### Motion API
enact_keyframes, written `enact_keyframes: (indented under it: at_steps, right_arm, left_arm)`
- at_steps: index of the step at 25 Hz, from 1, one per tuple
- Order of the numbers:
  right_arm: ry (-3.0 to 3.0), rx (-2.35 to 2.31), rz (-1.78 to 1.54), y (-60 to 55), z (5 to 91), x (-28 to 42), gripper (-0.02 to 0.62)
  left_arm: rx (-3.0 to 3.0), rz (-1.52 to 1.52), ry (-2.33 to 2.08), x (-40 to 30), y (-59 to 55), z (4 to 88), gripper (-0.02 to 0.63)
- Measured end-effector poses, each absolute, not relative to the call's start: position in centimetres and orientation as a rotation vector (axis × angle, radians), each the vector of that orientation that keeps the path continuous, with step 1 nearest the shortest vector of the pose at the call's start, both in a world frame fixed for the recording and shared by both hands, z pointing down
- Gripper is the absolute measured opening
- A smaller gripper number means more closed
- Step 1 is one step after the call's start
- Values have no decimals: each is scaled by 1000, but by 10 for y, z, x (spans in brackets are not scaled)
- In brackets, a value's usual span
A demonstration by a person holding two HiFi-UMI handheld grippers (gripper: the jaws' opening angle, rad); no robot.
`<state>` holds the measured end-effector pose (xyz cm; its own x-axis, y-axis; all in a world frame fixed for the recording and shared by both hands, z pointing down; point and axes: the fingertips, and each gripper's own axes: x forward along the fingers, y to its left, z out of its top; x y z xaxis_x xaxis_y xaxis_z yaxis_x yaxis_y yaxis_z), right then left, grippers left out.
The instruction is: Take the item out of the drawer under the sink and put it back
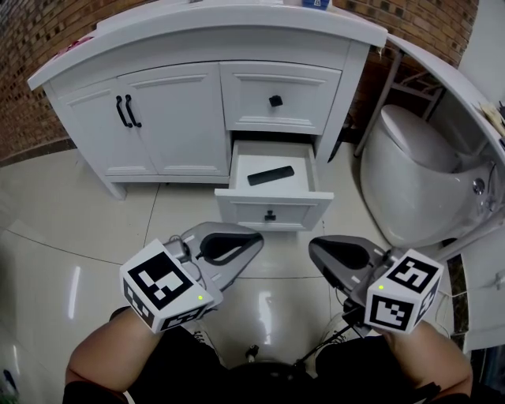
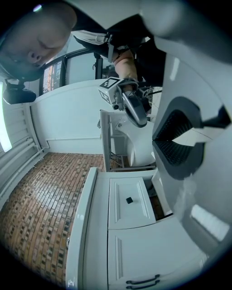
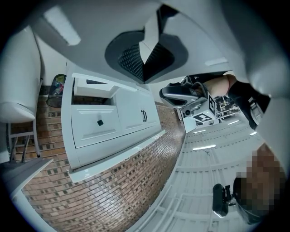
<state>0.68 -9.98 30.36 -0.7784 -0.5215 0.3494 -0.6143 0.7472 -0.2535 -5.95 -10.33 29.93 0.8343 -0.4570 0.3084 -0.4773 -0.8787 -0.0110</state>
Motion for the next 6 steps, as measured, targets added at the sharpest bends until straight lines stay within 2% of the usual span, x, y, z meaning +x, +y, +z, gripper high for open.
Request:
enact_keyframes:
  at_steps: [6]
  right_arm:
    - [-2694, 891, 519, -101, 302, 8, 2]
  left_arm:
    - [2954, 455, -739, -60, -104, 299, 5]
